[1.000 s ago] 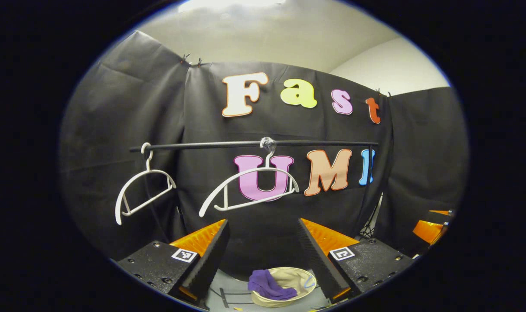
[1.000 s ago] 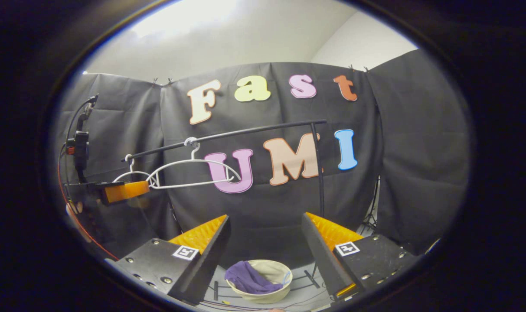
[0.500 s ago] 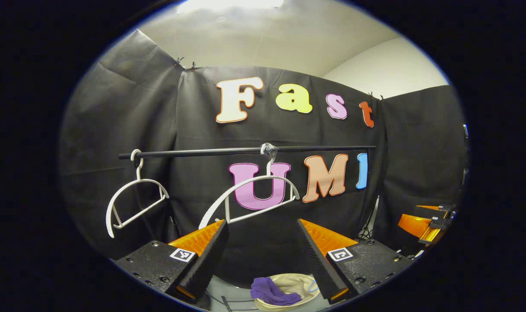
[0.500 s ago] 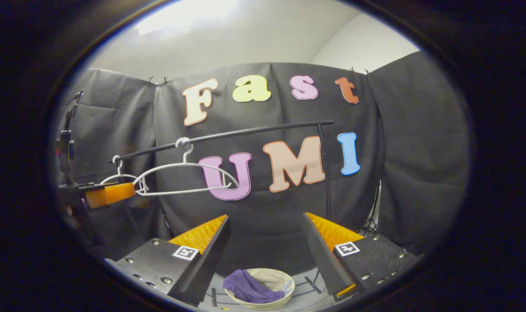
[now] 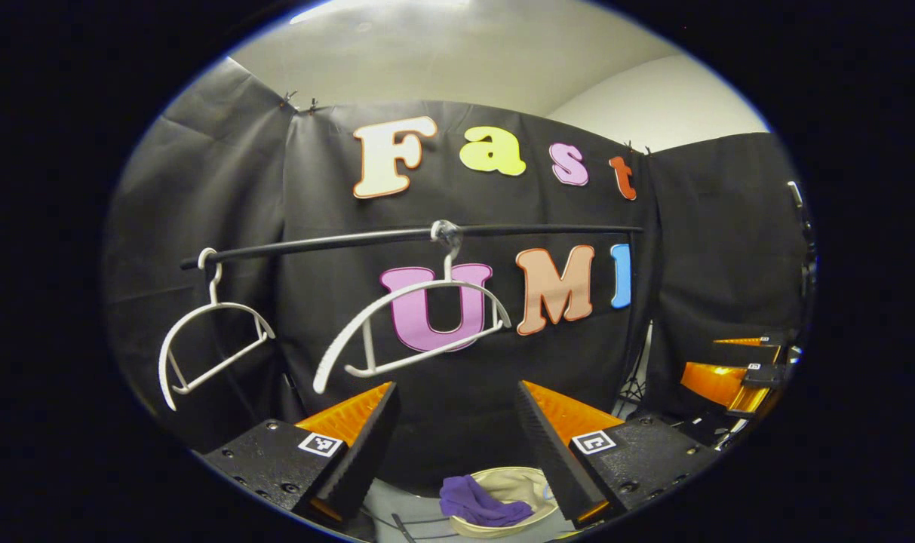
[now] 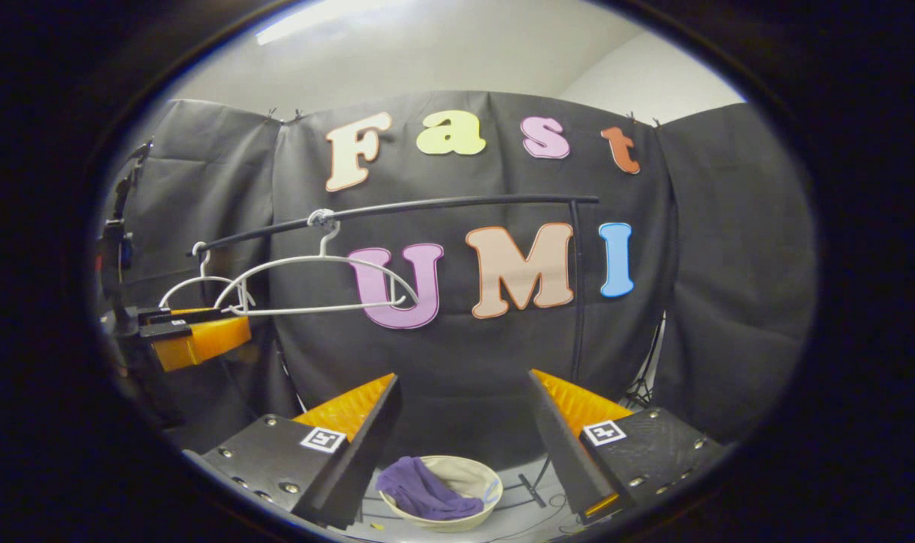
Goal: Grasp the clothes on the hanger with both hands and then place them into the laundry hamper below.
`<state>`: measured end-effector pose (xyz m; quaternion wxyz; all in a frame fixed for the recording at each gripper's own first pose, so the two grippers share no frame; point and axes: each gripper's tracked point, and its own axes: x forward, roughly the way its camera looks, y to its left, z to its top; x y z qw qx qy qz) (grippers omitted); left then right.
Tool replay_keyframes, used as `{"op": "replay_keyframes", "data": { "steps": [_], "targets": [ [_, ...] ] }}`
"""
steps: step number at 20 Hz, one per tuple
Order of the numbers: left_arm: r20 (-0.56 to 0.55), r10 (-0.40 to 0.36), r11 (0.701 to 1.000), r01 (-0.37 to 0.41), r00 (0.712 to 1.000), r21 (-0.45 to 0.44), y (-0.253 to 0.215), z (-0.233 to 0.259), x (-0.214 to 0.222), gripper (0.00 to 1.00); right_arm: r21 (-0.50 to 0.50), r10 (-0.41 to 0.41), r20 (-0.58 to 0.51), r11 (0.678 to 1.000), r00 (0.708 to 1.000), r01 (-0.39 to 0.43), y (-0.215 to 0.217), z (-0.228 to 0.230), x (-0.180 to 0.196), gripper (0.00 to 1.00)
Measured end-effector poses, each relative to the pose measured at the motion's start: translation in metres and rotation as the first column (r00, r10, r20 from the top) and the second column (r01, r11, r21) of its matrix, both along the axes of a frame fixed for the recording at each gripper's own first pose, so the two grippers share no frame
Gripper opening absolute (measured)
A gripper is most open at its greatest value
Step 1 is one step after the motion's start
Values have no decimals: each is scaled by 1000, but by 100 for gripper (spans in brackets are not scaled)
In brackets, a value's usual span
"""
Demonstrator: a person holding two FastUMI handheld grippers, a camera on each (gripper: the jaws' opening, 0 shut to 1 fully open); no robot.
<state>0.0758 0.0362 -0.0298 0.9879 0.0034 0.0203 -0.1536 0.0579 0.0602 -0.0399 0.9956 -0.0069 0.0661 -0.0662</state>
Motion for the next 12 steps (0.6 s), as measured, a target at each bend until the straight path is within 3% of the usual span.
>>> {"op": "replay_keyframes", "data": {
  "steps": [6, 12],
  "targets": [
    [16, -78, 997, 79, 997, -19, -32, -2, 4, 95, -4, -32, 25, 999, 999, 33, -17, 13, -6, 98],
    [20, -57, 998, 57, 998, -5, -57, 4, 2, 95, 5, 13, 33, 1000, 999, -13, -27, 15, -17, 99]
  ]
}}
